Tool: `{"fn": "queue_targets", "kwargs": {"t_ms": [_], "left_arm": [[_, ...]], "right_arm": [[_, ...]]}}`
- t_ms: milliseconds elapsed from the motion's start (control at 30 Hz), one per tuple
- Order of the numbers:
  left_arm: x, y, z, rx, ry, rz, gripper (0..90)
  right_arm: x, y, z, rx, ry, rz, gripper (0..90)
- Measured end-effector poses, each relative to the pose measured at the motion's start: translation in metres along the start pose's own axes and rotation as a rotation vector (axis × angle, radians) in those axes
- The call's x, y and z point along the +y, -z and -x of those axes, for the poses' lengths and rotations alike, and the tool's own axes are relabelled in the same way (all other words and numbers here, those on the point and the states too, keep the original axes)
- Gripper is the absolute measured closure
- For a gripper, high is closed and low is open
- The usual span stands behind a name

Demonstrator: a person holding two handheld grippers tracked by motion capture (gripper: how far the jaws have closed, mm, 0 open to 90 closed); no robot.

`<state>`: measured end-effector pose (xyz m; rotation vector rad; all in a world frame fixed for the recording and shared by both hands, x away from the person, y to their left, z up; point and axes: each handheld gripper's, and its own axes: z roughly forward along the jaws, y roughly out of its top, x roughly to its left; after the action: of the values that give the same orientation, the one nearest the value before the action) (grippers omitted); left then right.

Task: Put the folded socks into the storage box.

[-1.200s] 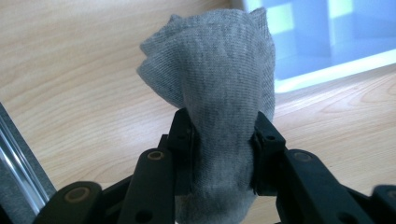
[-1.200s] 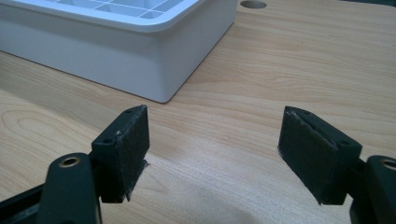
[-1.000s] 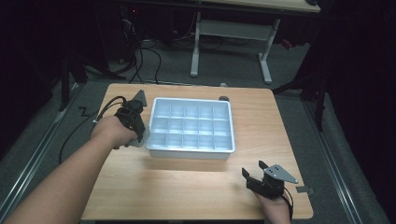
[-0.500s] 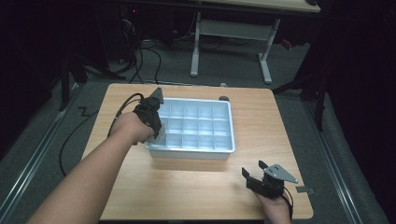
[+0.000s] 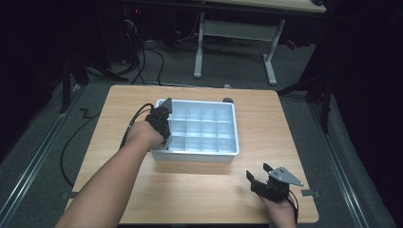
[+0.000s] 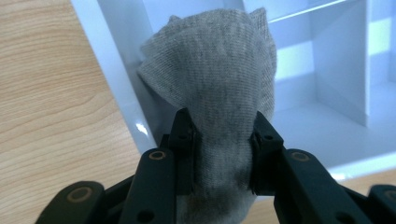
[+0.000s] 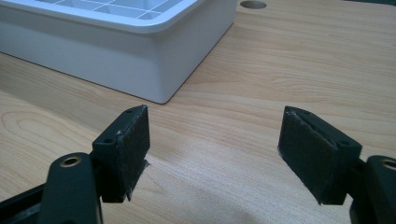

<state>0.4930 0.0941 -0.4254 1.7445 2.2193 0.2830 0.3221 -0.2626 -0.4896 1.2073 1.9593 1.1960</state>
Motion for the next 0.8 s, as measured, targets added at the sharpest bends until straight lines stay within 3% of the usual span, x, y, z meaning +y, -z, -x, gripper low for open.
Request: {"fn": "queue_targets", "kwargs": {"t_ms": [133, 333, 433, 600, 800], "left_arm": [[-0.001, -0.006, 0.002, 0.023, 0.018, 0.013, 69.0], [-0.004, -0.016, 0.002, 0.006, 0.008, 0.007, 69.5], [-0.006, -0.019, 0.000, 0.013, -0.033, -0.027, 69.8], [-0.011, -0.031, 0.003, 0.043, -0.028, -0.012, 70.0], [-0.013, -0.029, 0.002, 0.023, -0.037, -0.028, 65.5]], "right_arm": [[0.000, 0.000, -0.001, 0.003, 0.000, -0.001, 24.9], [0.000, -0.001, -0.002, 0.005, 0.003, -0.004, 24.9], [0.000, -0.001, -0.002, 0.007, 0.005, -0.005, 24.9], [0.000, -0.002, -0.002, 0.009, 0.008, -0.006, 25.0], [0.000, -0.001, -0.001, 0.008, 0.003, -0.002, 25.0]]}}
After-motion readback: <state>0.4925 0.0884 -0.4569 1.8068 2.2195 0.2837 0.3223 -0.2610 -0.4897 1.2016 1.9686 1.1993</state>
